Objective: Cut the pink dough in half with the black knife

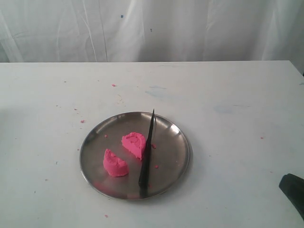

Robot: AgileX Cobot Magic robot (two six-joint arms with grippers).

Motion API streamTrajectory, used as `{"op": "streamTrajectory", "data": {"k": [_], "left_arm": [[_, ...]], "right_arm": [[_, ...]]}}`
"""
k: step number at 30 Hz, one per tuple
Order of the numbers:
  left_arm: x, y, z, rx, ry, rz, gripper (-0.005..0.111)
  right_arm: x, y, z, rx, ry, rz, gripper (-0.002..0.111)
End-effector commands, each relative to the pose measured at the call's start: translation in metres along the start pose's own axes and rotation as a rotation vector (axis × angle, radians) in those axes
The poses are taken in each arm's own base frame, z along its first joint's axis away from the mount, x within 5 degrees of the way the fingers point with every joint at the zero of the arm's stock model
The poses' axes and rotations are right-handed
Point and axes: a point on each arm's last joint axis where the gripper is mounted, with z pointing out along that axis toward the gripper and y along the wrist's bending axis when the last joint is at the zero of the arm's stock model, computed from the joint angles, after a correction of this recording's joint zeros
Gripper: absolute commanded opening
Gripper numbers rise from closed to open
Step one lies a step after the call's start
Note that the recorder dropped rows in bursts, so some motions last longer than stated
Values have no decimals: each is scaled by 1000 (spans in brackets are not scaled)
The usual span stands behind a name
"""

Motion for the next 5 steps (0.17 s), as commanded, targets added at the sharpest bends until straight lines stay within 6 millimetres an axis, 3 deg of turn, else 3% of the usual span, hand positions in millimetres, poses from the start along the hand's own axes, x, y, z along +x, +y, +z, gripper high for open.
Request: {"op": "streamTrajectory", "data": {"k": [1,5], "left_arm": [[1,0,0,1,-2,-7,0],[1,0,0,1,-2,-7,0]], "right_arm": [[0,-1,0,7,-13,-1,0],[0,-1,0,7,-13,-1,0]]}}
